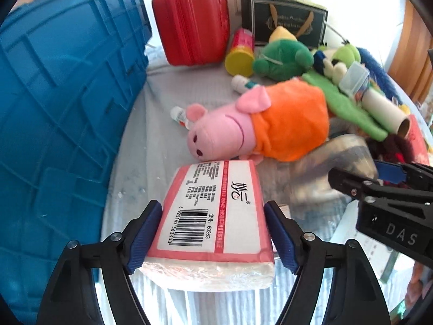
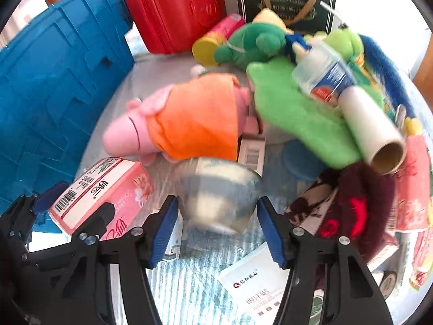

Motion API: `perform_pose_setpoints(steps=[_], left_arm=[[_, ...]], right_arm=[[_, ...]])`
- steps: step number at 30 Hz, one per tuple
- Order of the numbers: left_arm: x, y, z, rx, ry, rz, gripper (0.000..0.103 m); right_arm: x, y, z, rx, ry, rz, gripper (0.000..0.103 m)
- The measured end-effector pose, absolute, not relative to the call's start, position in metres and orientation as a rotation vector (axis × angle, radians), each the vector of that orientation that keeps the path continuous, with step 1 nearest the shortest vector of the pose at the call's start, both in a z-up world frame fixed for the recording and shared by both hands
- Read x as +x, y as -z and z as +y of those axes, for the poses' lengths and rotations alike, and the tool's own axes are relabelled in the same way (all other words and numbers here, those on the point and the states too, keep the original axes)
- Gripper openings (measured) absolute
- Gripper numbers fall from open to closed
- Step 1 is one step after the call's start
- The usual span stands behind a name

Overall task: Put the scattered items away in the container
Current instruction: 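Grasp the clear plastic visor with right tool while left tool holds tissue pack, then carry the tissue pack and visor over the blue crate with both tools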

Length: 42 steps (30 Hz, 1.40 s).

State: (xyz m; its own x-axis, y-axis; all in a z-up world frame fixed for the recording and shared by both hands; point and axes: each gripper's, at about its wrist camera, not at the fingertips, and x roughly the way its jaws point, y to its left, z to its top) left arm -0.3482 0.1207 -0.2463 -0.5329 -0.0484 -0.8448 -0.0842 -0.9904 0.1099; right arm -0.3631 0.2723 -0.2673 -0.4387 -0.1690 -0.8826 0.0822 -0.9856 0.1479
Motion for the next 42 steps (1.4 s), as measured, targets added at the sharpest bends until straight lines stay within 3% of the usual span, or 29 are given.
perform_pose_setpoints(steps=[22, 35, 42], left_arm=[[-0.303, 0.077, 0.144, -0.992, -3.039, 0.177, 0.077], [-0.304, -0.035, -0.039, -0.749, -3.23, 0.158, 0.077], [-0.332, -0.026, -0.147, -0.931, -3.281, 0.208, 0.077]], right_arm=[[-0.34, 0.071, 0.284, 0.997, 2.67, 0.098, 0.057], [-0.334, -0.051, 0.114, 0.611, 2.616, 0.144, 0.056], [-0.349, -0.059, 0.004, 0.597, 2.524, 0.152, 0.056]])
